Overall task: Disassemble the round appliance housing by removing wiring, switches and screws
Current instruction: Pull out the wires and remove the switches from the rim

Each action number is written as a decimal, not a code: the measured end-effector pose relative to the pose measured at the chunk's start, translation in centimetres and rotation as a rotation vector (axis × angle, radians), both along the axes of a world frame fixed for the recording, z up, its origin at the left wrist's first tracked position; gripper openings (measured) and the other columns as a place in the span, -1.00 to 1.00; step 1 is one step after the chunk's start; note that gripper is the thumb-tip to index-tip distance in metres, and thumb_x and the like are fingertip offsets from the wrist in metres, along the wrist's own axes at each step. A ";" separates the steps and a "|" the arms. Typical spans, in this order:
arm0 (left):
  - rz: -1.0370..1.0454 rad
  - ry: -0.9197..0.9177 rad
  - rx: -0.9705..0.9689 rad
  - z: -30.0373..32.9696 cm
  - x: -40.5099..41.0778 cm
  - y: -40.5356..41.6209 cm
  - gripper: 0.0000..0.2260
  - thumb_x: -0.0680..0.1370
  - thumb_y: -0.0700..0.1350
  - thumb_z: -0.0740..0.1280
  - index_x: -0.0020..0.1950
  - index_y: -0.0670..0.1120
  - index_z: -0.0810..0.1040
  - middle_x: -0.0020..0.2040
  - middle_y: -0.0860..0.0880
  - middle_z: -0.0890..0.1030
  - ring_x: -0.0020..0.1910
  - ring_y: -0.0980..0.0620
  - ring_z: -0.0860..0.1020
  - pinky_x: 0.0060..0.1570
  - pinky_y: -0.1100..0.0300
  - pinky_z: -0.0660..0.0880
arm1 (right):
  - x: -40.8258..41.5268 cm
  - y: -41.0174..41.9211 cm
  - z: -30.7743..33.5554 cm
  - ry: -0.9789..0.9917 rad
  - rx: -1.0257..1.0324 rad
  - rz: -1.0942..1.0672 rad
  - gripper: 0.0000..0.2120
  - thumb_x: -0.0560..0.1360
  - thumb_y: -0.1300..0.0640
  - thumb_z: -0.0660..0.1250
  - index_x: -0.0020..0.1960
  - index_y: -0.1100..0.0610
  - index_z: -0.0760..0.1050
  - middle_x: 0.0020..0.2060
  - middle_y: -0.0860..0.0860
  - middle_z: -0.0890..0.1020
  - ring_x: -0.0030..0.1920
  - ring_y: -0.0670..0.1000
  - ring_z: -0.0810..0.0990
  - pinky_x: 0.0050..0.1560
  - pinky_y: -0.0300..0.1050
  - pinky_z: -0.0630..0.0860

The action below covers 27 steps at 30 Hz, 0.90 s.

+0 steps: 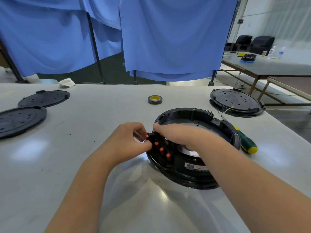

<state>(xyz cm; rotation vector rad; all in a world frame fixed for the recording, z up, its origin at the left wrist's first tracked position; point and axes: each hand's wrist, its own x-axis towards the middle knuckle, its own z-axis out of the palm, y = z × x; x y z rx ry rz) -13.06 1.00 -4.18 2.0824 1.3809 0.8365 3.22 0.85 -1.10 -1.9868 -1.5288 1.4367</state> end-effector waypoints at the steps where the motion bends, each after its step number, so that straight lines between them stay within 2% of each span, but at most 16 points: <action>1: -0.007 -0.021 -0.029 0.2 -0.2 0.0 -0.95 0.35 -0.09 0.43 -0.29 -0.02 0.58 -0.28 0.08 0.66 -0.20 0.19 0.62 -0.05 0.14 0.57 | 0.3 0.0 -0.1 0.026 -0.009 0.002 -0.51 0.54 -0.29 0.06 -0.03 0.06 0.55 -0.23 0.05 0.65 -0.26 0.03 0.63 -0.19 -0.14 0.53; 2: -0.014 -0.046 -0.068 0.4 -0.4 0.0 -0.93 0.33 -0.07 0.43 -0.30 -0.03 0.59 -0.29 0.06 0.66 -0.24 0.16 0.62 -0.09 0.16 0.56 | 0.5 0.1 -0.2 0.024 0.003 0.008 -0.51 0.54 -0.30 0.06 -0.02 0.06 0.55 -0.17 0.06 0.66 -0.20 0.06 0.64 -0.10 -0.09 0.55; 4: -0.014 -0.093 -0.146 0.8 -1.0 0.1 -0.88 0.27 0.00 0.39 -0.31 -0.04 0.59 -0.32 0.04 0.66 -0.31 0.13 0.59 -0.24 0.22 0.49 | 0.9 0.0 -0.6 -0.079 0.077 0.044 -0.45 0.54 -0.31 0.03 0.16 0.08 0.53 0.06 0.09 0.64 0.04 0.11 0.61 0.16 0.03 0.49; 6: -0.001 -0.138 -0.190 1.1 -1.6 0.2 -0.85 0.27 0.03 0.35 -0.30 -0.03 0.59 -0.29 0.02 0.68 -0.25 0.04 0.60 -0.21 0.21 0.45 | 1.1 -0.3 -0.7 -0.153 0.137 0.062 -0.39 0.53 -0.32 0.01 0.34 0.08 0.43 0.28 0.08 0.52 0.24 0.14 0.51 0.28 0.06 0.39; 8: 0.013 -0.207 -0.215 1.1 -1.8 0.5 -0.87 0.33 0.01 0.33 -0.31 -0.03 0.57 -0.27 -0.01 0.70 -0.15 -0.10 0.61 -0.06 0.06 0.49 | 1.5 -0.4 -0.8 -0.103 0.125 0.049 -0.40 0.53 -0.31 0.04 0.35 0.08 0.42 0.29 0.09 0.52 0.21 0.15 0.53 0.24 0.06 0.44; 10: 0.047 -0.248 -0.218 0.6 -1.7 1.0 -0.84 0.46 -0.07 0.31 -0.29 -0.08 0.55 -0.28 -0.03 0.69 -0.11 -0.13 0.61 0.09 -0.06 0.50 | 1.9 -0.6 -0.9 -0.066 0.113 0.048 -0.44 0.53 -0.29 0.07 0.32 0.07 0.44 0.25 0.11 0.55 0.15 0.15 0.58 0.21 0.10 0.48; 11: 0.073 -0.260 -0.219 0.3 -1.5 1.2 -0.82 0.49 -0.08 0.27 -0.28 -0.10 0.54 -0.30 -0.04 0.68 -0.10 -0.15 0.61 0.09 -0.09 0.50 | 2.0 -0.6 -0.9 -0.062 0.118 0.056 -0.45 0.53 -0.28 0.08 0.32 0.06 0.44 0.26 0.11 0.54 0.16 0.15 0.57 0.22 0.11 0.47; 13: 0.122 -0.252 -0.225 -0.8 -0.9 1.9 -0.76 0.48 -0.03 0.20 -0.23 -0.16 0.52 -0.27 -0.12 0.64 -0.14 -0.17 0.55 -0.06 -0.05 0.49 | 2.0 -0.8 -1.0 -0.069 0.136 0.074 -0.47 0.55 -0.26 0.07 0.35 0.05 0.41 0.31 0.07 0.49 0.22 0.14 0.52 0.27 0.09 0.42; 15: 0.172 -0.168 -0.195 -2.2 -0.5 2.7 -0.76 0.50 -0.03 0.17 -0.21 -0.18 0.46 -0.25 -0.13 0.55 -0.21 -0.09 0.46 -0.22 0.07 0.36 | 1.9 -1.0 -1.1 -0.107 0.168 0.109 -0.48 0.58 -0.23 0.01 0.40 0.03 0.36 0.36 0.02 0.44 0.31 0.11 0.44 0.33 0.04 0.33; 17: 0.222 -0.020 -0.131 -3.5 -0.3 3.5 -0.76 0.52 -0.02 0.13 -0.27 -0.11 0.37 -0.24 -0.04 0.45 -0.20 -0.08 0.41 -0.23 0.09 0.30 | 1.8 -1.3 -0.9 -0.137 0.201 0.147 -0.49 0.61 -0.20 -0.04 0.42 0.03 0.33 0.39 0.01 0.41 0.38 0.09 0.36 0.39 0.02 0.23; 19: 0.264 0.146 -0.083 -4.5 -0.2 4.3 -0.79 0.54 -0.02 0.11 -0.25 -0.07 0.38 -0.11 -0.05 0.43 -0.04 -0.12 0.42 -0.10 0.06 0.30 | 1.7 -1.3 -0.9 -0.151 0.214 0.162 -0.49 0.62 -0.20 -0.07 0.41 0.04 0.35 0.36 0.01 0.44 0.37 0.09 0.36 0.34 -0.04 0.21; 22: 0.299 0.353 -0.031 -5.7 -0.3 5.1 -0.82 0.56 -0.02 0.12 -0.07 -0.07 0.45 0.12 -0.07 0.38 0.15 -0.09 0.32 0.09 0.08 0.25 | 1.6 -1.4 -1.0 -0.161 0.233 0.183 -0.52 0.62 -0.20 -0.08 0.31 0.02 0.42 0.17 -0.02 0.49 0.36 0.11 0.39 0.31 -0.04 0.23; 25: 0.353 0.411 -0.006 -6.1 -0.5 5.3 -0.76 0.54 0.05 0.09 -0.03 -0.07 0.45 0.21 -0.06 0.35 0.21 -0.09 0.29 0.23 0.04 0.21 | 1.7 -1.2 -1.2 -0.171 0.232 0.174 -0.53 0.61 -0.22 -0.07 0.29 -0.02 0.42 0.16 -0.01 0.49 0.32 0.09 0.41 0.36 0.00 0.23; 27: 0.411 0.439 -0.004 -6.1 -0.7 5.3 -0.67 0.54 0.09 0.09 0.06 -0.11 0.47 0.24 -0.07 0.35 0.25 -0.10 0.29 0.28 0.01 0.19 | 1.7 -1.1 -1.5 -0.147 0.226 0.172 -0.62 0.60 -0.23 -0.07 0.15 -0.07 0.42 0.07 -0.05 0.44 0.16 0.02 0.43 0.39 0.05 0.25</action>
